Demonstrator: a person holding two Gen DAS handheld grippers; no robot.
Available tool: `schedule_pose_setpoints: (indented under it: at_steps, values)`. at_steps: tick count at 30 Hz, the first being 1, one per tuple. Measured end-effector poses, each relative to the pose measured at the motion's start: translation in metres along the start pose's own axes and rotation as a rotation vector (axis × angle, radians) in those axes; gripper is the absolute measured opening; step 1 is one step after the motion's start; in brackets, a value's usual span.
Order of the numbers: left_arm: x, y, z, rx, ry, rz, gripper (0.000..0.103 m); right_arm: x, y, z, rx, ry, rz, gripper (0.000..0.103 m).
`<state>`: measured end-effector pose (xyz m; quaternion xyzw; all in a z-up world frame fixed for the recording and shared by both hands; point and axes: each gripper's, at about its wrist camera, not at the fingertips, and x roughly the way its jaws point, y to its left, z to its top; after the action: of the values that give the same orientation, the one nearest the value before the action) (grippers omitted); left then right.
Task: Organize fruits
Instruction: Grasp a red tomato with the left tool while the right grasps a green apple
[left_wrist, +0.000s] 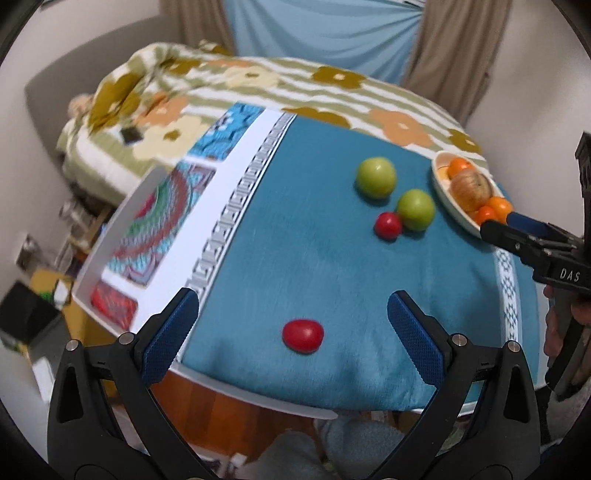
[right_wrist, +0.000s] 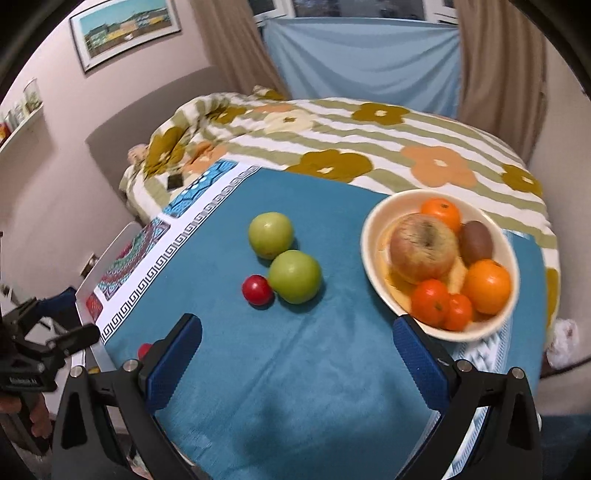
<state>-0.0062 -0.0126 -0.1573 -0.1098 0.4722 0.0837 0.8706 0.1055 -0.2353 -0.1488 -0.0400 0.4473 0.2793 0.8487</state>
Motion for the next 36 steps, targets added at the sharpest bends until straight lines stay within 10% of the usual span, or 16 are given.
schedule_pose_setpoints:
  at_steps: [36]
  values:
    - [0.079, -0.023, -0.039, -0.198, 0.102, 0.216, 0.042, 0.098, -0.007, 0.025, -0.440, 0.139, 0.106, 0.070]
